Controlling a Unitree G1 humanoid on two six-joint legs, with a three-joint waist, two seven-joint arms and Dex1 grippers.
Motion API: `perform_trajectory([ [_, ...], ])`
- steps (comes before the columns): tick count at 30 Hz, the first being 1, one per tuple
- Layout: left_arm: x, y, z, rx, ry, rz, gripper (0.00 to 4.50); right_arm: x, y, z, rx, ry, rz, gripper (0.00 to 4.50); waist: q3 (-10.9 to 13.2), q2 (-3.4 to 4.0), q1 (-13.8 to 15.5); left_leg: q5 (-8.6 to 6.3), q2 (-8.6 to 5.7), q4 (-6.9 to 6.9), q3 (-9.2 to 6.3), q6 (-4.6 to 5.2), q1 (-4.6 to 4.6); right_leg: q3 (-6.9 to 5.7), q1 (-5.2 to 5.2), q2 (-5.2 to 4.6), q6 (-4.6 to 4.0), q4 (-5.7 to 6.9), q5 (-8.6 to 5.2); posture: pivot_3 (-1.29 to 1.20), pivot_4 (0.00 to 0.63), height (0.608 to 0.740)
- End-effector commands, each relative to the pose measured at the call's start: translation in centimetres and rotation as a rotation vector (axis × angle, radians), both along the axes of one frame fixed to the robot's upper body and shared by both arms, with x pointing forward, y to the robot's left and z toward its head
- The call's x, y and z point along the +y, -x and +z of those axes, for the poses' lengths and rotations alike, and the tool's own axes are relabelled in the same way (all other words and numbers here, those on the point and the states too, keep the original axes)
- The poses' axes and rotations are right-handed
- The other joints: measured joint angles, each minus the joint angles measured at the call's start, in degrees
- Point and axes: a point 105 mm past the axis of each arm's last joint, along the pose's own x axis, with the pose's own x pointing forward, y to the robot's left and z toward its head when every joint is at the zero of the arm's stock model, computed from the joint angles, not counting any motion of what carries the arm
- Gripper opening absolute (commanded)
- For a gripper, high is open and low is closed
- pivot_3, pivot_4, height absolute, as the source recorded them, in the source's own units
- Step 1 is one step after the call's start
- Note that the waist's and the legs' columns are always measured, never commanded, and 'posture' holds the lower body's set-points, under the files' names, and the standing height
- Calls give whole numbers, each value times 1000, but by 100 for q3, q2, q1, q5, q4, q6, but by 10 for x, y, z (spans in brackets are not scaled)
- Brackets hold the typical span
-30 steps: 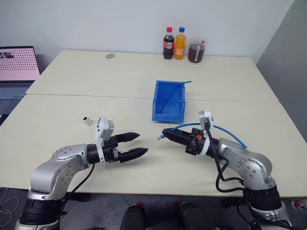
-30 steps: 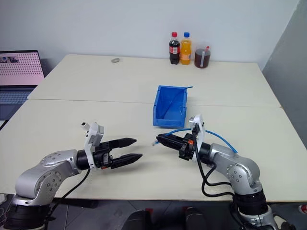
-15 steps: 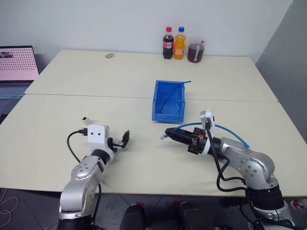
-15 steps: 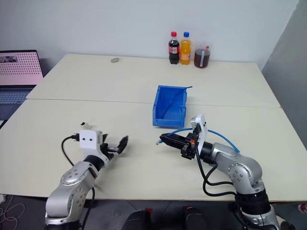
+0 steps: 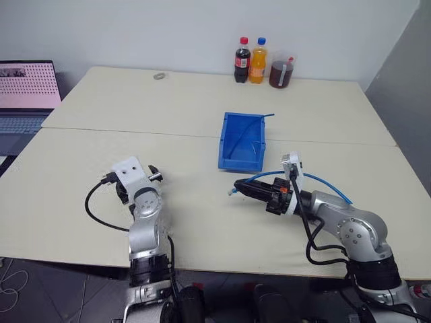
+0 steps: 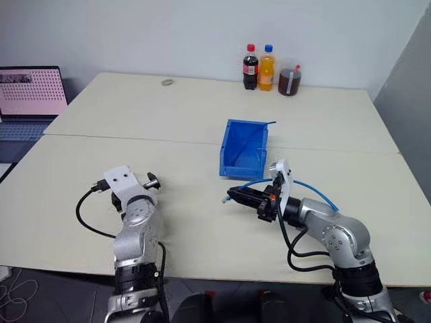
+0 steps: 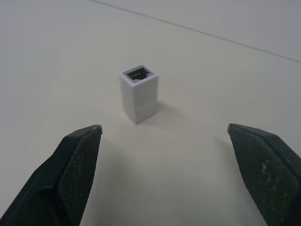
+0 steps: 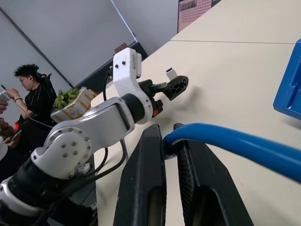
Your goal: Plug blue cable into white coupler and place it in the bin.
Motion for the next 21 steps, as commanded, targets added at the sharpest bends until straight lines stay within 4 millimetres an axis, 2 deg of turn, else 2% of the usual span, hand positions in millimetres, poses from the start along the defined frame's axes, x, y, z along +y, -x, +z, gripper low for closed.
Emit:
perform_trajectory([
  [1, 3, -6, 10, -14, -29, 96, 4500, -2, 0, 11, -50, -9, 0, 71, 0, -1, 0, 0, 0, 0, 0, 0, 0, 0, 0, 0, 2, 0, 0, 0, 150, 740],
  [12, 17, -24, 15, -10, -36, 173, 4500, -3, 0, 11, -51, 5, -6, 70, 0, -1, -3, 1, -1, 1, 1, -1, -1, -1, 0, 0, 3, 1, 2, 0, 150, 740],
  [21, 17, -27, 15, -15, -21, 190, 4500, -3, 1, 10, -48, 9, -4, 60, 0, -1, -2, 1, -1, 1, 1, -2, -1, -1, 0, -1, 0, 1, 5, 0, 150, 740],
])
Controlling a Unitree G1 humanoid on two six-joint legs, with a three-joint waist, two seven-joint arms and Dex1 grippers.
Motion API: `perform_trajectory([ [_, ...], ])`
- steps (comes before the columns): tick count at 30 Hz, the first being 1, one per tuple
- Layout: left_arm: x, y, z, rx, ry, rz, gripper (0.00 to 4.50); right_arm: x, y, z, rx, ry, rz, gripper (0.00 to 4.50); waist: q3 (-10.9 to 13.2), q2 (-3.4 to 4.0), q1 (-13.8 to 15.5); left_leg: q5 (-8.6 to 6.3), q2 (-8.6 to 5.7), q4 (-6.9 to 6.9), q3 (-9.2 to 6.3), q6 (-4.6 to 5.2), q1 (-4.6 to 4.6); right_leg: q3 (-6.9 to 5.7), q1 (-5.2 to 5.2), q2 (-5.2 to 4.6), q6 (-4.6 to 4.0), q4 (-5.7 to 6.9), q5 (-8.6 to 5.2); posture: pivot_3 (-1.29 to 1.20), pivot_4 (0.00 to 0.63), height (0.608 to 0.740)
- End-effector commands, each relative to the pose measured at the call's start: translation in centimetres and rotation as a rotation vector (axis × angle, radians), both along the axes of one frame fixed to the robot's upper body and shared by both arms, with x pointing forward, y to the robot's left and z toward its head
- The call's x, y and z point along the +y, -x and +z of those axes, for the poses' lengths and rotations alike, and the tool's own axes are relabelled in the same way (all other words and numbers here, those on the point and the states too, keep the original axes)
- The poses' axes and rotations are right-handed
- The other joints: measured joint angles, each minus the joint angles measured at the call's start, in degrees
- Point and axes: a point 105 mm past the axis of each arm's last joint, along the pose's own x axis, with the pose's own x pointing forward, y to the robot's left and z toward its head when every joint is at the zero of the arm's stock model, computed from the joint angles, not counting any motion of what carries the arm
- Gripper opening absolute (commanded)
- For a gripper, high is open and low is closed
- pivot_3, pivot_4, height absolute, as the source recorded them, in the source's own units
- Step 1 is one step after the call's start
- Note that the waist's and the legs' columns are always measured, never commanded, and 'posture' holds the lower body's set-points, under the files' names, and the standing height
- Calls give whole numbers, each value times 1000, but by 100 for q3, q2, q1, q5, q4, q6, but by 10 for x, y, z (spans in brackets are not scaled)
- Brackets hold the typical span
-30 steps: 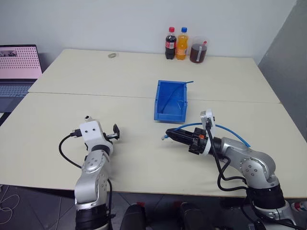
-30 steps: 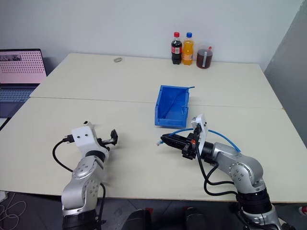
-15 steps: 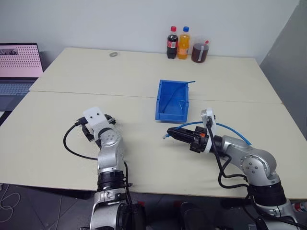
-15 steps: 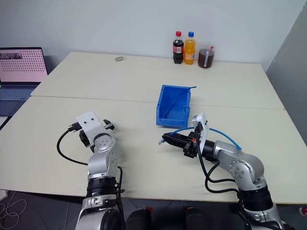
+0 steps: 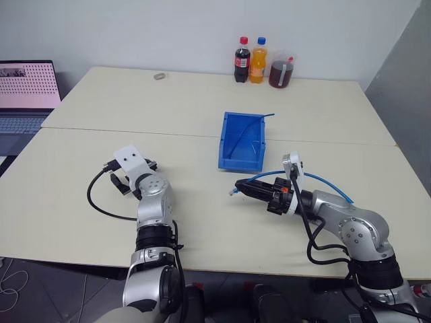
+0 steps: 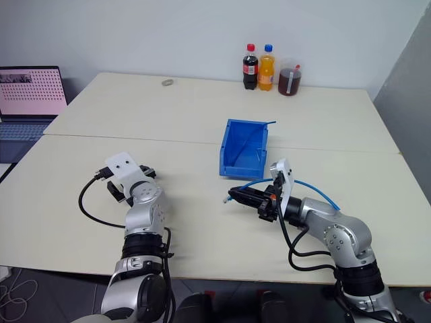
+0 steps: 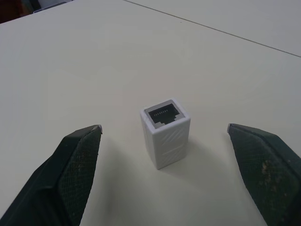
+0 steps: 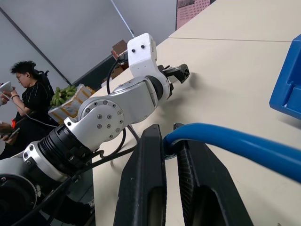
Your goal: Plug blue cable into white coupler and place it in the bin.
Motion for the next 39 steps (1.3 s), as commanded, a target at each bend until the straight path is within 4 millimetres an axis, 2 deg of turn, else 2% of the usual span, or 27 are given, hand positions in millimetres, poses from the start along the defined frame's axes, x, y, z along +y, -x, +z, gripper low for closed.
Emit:
perform_trajectory([
  [1, 0, -3, 15, -55, -12, 15, 4500, -1, 1, 11, -50, -3, -1, 60, 0, 0, 0, 0, 0, 0, 0, 0, 0, 0, 0, 0, 0, 0, 0, 0, 150, 740],
  [3, 1, -2, 14, -56, -7, 18, 4150, -1, 1, 11, -49, -2, -2, 60, 0, 0, 0, 0, 0, 0, 0, 0, 0, 0, 0, 0, -12, 0, 7, 0, 150, 740],
  [4, 0, -3, 14, -61, -6, 13, 4141, -1, 1, 11, -49, -1, -2, 60, 0, 0, 0, 0, 0, 0, 0, 0, 0, 0, 0, 0, -13, 0, 8, 0, 150, 740],
  [11, 2, -2, 12, -68, 10, 13, 2538, -1, 1, 10, -49, 1, -1, 59, 0, 0, 0, 0, 0, 0, 0, -1, 0, 0, 0, 0, -13, 0, 9, 0, 150, 740],
  [20, 1, -2, 7, -46, 23, 17, 812, 0, 1, 11, -51, -2, -3, 57, 0, 0, 0, 0, 0, 1, 0, -1, 0, 0, 0, 0, -13, 1, 9, 0, 150, 740],
  [30, 2, 8, -2, -23, 32, -32, 765, 1, 1, 11, -56, -10, -16, 57, -1, 1, -8, 1, 0, 1, 1, -1, 1, 0, 0, 0, -13, 2, 9, 0, 150, 740],
  [36, -3, 24, 0, -52, 15, -270, 765, 0, 1, 11, -63, -14, -32, 57, -2, 3, -17, 3, 1, 0, 3, -6, 3, 1, 0, 0, -14, 4, 9, 0, 150, 740],
  [39, 0, 31, 11, -57, -75, -538, 765, -6, -1, 12, -69, -18, -60, 56, -2, 3, -30, 5, 2, -1, 3, -11, 6, 1, 0, 0, -14, 7, 9, 0, 150, 740],
])
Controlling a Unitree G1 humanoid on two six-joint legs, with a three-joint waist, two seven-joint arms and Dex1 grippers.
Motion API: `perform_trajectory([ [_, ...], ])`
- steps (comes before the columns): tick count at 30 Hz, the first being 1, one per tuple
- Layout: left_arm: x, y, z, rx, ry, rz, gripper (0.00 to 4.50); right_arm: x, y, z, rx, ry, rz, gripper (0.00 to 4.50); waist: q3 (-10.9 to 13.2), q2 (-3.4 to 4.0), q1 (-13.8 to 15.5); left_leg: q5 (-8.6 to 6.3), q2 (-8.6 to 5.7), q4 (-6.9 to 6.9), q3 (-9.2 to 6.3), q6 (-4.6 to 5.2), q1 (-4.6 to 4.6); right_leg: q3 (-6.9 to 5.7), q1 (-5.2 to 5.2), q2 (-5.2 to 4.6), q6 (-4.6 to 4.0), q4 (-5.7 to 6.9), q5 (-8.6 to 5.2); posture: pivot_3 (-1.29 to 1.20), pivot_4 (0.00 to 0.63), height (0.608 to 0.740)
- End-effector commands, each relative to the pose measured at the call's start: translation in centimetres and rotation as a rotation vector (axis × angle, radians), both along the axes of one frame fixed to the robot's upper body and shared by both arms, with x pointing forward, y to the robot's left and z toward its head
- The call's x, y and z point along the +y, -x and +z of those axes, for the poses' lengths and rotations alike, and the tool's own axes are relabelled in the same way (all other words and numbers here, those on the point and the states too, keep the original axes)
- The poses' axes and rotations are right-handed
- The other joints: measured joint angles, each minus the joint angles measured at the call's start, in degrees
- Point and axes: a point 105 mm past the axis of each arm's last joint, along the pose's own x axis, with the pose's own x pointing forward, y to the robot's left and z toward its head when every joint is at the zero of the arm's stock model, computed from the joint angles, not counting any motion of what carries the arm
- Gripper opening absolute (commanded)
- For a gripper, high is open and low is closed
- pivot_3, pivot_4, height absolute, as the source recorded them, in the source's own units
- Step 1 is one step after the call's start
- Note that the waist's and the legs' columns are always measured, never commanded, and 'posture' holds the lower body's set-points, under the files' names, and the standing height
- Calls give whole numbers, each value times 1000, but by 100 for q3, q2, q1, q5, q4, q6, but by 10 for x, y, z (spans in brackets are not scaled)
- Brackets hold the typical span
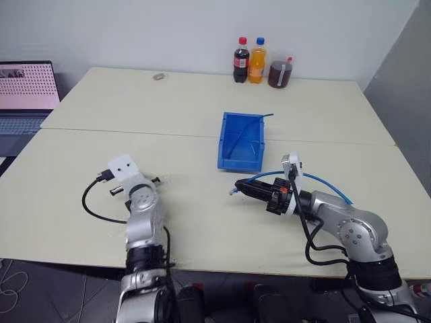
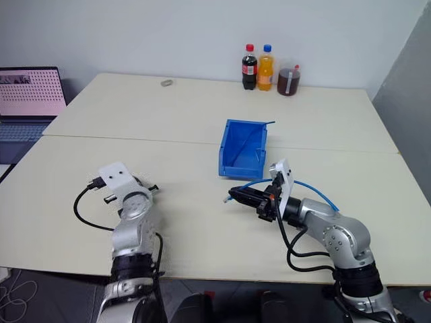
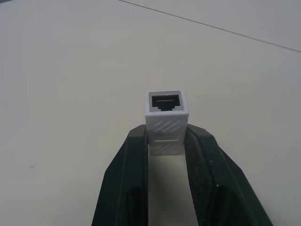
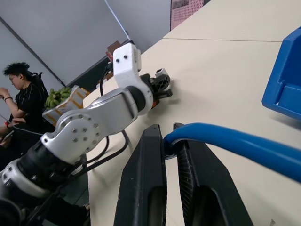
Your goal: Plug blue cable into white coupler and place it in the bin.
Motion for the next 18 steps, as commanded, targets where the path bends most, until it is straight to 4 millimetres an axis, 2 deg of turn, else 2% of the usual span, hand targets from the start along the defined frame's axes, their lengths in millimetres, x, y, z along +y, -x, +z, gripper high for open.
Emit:
perform_trajectory([
  [1, -6, 3, 22, -37, -83, -377, 765, -8, 1, 15, -69, -25, -38, 56, 0, 0, -15, 0, 2, -1, 0, -1, 2, 0, -2, 1, 0, 1, 0, 0, 150, 740],
  [4, -20, 4, 25, -5, -64, -643, 764, -13, 2, 14, -71, -19, -54, 56, 1, 0, 6, 3, 4, -2, -4, -6, 1, -7, -3, 3, -2, 5, 0, 0, 150, 740],
  [8, -67, 6, 45, 4, -175, -1082, 764, -17, 6, 12, -96, 23, -59, 56, 3, -6, 44, 4, -7, 2, -1, -7, 1, -9, 1, -12, 4, 0, -1, 0, 150, 740],
  [10, -90, 13, 48, 20, -191, -1283, 764, -17, 8, 11, -114, 48, -52, 56, 3, -5, 38, 4, -11, 2, 0, -7, -4, -9, 0, -17, 5, -6, 1, 0, 150, 740],
  [13, -123, 34, 41, 90, -277, -1632, 764, -16, 13, 8, -146, 97, -33, 56, 3, -4, 9, 4, -16, 0, 6, -6, -3, -4, -1, -23, 5, -8, 3, 0, 150, 740],
  [16, -136, 48, 26, 189, -371, -1872, 764, -15, 19, 6, -175, 140, -15, 56, 3, -2, -20, 3, -13, -6, 5, -5, -3, -3, -5, -18, -3, -6, -1, 0, 150, 740],
  [18, -139, 51, 18, 233, -408, -1958, 764, -15, 22, 6, -190, 156, -11, 56, 5, 1, -23, 3, -3, -6, 4, -5, -3, -3, -9, -4, -9, -3, -5, 0, 150, 740],
])
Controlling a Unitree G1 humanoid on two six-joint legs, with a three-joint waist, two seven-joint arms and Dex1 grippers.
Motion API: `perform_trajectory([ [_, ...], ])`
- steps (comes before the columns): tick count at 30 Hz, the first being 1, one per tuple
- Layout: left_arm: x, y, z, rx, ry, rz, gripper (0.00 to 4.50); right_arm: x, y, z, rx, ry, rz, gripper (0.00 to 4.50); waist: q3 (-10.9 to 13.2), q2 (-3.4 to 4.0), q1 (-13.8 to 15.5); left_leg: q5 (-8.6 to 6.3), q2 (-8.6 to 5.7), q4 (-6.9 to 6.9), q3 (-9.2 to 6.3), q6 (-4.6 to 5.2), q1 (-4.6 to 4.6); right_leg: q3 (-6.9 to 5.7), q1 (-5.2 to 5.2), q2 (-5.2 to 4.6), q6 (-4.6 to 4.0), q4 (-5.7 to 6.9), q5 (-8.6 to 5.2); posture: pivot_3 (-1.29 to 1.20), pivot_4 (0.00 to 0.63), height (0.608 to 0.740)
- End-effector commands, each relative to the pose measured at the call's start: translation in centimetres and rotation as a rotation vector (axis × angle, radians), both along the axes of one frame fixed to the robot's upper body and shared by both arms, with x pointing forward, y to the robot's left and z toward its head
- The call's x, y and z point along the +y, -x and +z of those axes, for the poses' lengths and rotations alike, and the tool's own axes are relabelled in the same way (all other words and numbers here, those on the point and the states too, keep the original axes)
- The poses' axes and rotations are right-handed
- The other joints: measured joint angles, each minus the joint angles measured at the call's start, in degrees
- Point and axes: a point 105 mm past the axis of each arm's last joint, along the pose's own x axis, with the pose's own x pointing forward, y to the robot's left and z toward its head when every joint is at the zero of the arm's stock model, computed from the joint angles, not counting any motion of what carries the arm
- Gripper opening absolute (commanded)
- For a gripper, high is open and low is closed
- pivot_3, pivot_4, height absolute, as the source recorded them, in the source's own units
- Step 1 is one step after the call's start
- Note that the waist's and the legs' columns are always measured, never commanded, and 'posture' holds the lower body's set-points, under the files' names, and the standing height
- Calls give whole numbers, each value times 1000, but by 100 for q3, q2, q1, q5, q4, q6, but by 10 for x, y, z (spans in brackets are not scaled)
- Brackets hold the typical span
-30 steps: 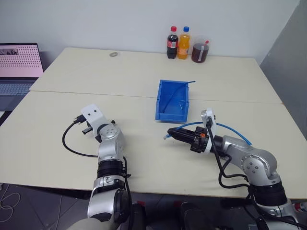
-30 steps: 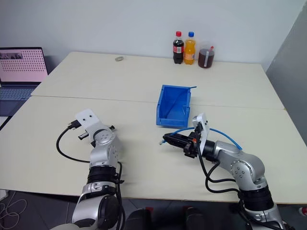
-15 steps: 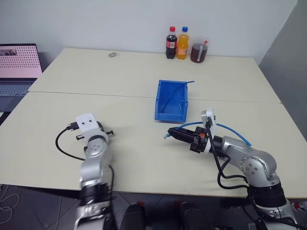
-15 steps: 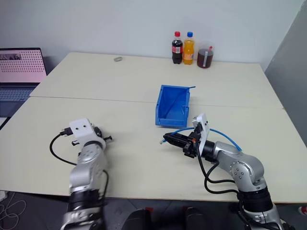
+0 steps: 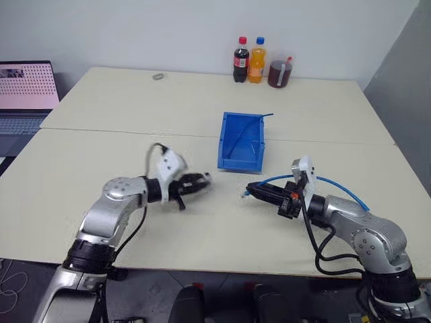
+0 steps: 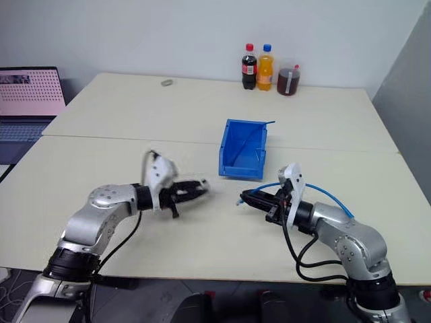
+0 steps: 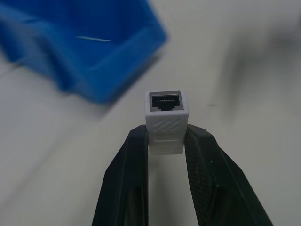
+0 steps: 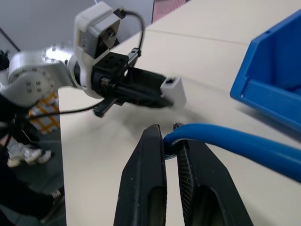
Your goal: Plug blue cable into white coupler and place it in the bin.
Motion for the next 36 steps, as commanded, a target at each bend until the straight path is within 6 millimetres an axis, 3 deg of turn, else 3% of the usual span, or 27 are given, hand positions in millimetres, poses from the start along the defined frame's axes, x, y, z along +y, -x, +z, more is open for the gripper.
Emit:
perform_trajectory([
  [1, -3, 9, -9, 6, -99, -187, 764, 3, 9, 12, -89, 14, 36, 56, 1, 2, 0, 0, 3, 0, -1, 0, -1, -1, 0, 5, -1, 1, -1, 0, 150, 740],
  [7, -12, 13, -26, 32, -156, -293, 764, 5, 13, 13, -141, 64, 43, 56, 1, 2, 17, 0, 7, 4, -3, 1, -3, 0, -1, 9, 21, 3, -15, 0, 150, 740],
  [11, -19, 15, -37, 21, -182, -327, 764, 17, 11, 11, -195, 111, 76, 56, 0, 4, 28, 0, 7, 8, -4, 1, -2, 0, 2, 9, 21, 4, -15, 0, 150, 740],
  [21, -24, 10, -40, 5, -190, -338, 764, 45, -6, -7, -259, 238, 135, 56, -4, 3, 63, 1, 5, 18, -6, 2, 0, -1, 9, 7, 26, 6, -11, 0, 150, 740],
  [36, -24, 10, -42, 10, -184, -323, 764, 42, -5, -28, -256, 359, 158, 55, -12, 7, 75, 1, 4, 23, -7, 2, 2, -3, 12, 5, 26, 10, -8, 0, 150, 740],
])
